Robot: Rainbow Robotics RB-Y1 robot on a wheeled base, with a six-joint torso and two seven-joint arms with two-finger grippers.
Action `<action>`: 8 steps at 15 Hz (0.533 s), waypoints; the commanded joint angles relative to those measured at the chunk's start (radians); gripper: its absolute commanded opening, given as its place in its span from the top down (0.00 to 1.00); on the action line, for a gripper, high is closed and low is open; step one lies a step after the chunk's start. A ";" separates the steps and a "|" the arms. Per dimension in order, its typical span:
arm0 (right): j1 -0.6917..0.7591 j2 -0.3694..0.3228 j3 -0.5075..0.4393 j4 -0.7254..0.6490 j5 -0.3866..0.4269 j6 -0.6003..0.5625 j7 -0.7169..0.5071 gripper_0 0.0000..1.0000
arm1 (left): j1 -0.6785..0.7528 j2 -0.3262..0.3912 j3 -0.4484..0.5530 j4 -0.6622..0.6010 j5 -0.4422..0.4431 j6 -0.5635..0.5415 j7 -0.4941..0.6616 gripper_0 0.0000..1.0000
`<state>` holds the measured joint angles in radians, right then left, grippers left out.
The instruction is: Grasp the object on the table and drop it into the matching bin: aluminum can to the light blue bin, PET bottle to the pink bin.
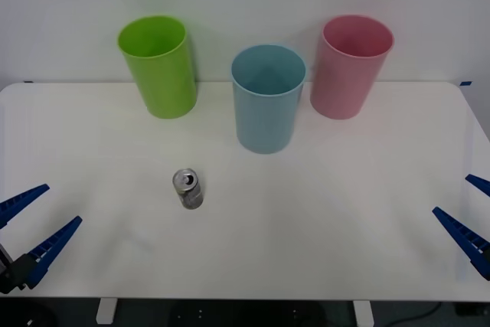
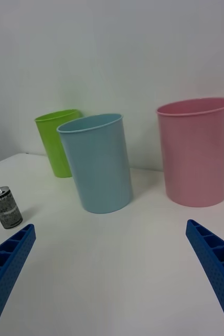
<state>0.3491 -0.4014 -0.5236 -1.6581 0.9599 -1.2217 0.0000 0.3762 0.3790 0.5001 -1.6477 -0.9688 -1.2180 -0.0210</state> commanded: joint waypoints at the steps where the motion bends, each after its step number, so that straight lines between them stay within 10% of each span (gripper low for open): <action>1: 0.000 0.000 0.000 0.000 0.000 0.000 0.000 0.00 | 0.018 0.000 -0.006 0.000 -0.044 0.008 -0.010 0.00; 8: 0.000 0.000 0.000 0.000 0.000 0.000 0.000 0.00 | 0.023 -0.002 -0.068 0.000 -0.120 0.051 -0.028 0.00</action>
<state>0.3491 -0.4014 -0.5236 -1.6581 0.9599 -1.2217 0.0000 0.3988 0.3774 0.4416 -1.6476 -1.0874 -1.1753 -0.0459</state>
